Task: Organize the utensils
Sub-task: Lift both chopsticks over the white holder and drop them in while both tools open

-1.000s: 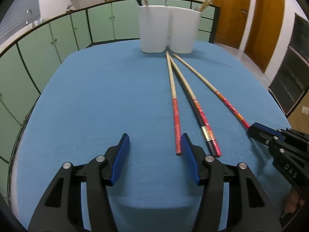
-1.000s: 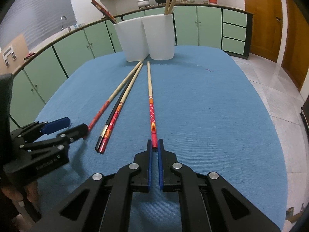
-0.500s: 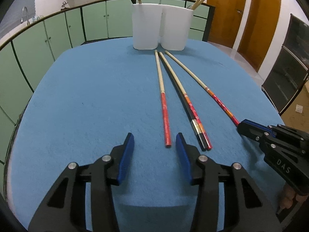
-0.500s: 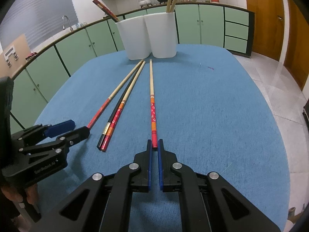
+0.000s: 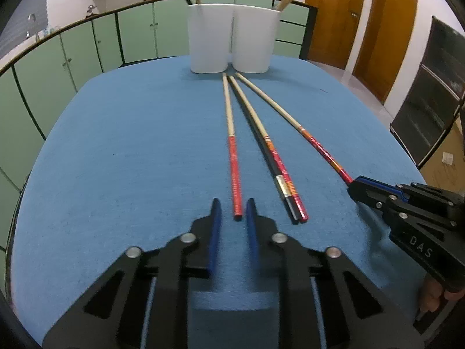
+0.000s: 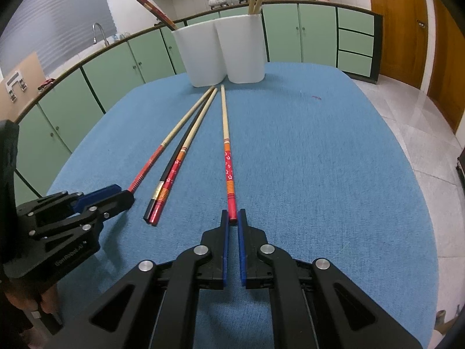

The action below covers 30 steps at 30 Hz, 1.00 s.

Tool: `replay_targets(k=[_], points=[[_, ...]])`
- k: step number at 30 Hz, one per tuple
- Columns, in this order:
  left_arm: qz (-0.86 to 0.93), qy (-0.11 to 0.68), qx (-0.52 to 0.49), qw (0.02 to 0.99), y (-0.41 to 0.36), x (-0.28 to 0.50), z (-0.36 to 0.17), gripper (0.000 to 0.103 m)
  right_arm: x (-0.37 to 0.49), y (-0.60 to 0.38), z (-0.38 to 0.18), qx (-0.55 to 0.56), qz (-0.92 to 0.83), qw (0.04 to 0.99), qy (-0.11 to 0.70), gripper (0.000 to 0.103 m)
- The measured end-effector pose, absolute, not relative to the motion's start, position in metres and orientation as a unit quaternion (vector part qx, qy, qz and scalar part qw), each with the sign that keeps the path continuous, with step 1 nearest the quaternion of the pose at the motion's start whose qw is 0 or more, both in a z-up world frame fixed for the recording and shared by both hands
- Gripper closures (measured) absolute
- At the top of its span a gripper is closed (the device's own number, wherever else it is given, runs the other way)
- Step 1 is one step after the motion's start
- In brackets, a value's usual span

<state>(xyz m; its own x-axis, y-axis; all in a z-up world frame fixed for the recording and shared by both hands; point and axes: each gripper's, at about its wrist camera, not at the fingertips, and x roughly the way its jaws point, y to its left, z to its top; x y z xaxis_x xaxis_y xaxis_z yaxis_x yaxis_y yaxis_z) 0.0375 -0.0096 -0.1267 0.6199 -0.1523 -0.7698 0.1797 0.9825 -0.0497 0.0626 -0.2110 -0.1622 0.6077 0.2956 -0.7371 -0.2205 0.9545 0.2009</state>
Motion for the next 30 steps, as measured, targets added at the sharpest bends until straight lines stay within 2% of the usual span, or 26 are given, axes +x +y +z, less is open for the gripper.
replay_targets(k=[3, 10, 22, 30], points=[[-0.094, 0.427, 0.022, 0.899, -0.015, 0.039, -0.127, 0.097, 0.063, -0.211, -0.162, 0.045, 0.144, 0.895, 0.419, 0.097], [-0.086, 0.413, 0.013, 0.906, -0.010, 0.038, -0.117, 0.098, 0.057, -0.212, -0.151, 0.042, 0.148, 0.904, 0.400, 0.097], [-0.068, 0.285, 0.034, 0.955, -0.006, 0.020, -0.018, 0.098, 0.047, -0.230, -0.062, -0.011, 0.130, 0.946, 0.296, 0.097], [-0.084, 0.222, 0.015, 0.971, -0.007, 0.028, 0.036, 0.098, 0.065, -0.247, -0.005, 0.027, 0.158, 0.955, 0.249, 0.097]])
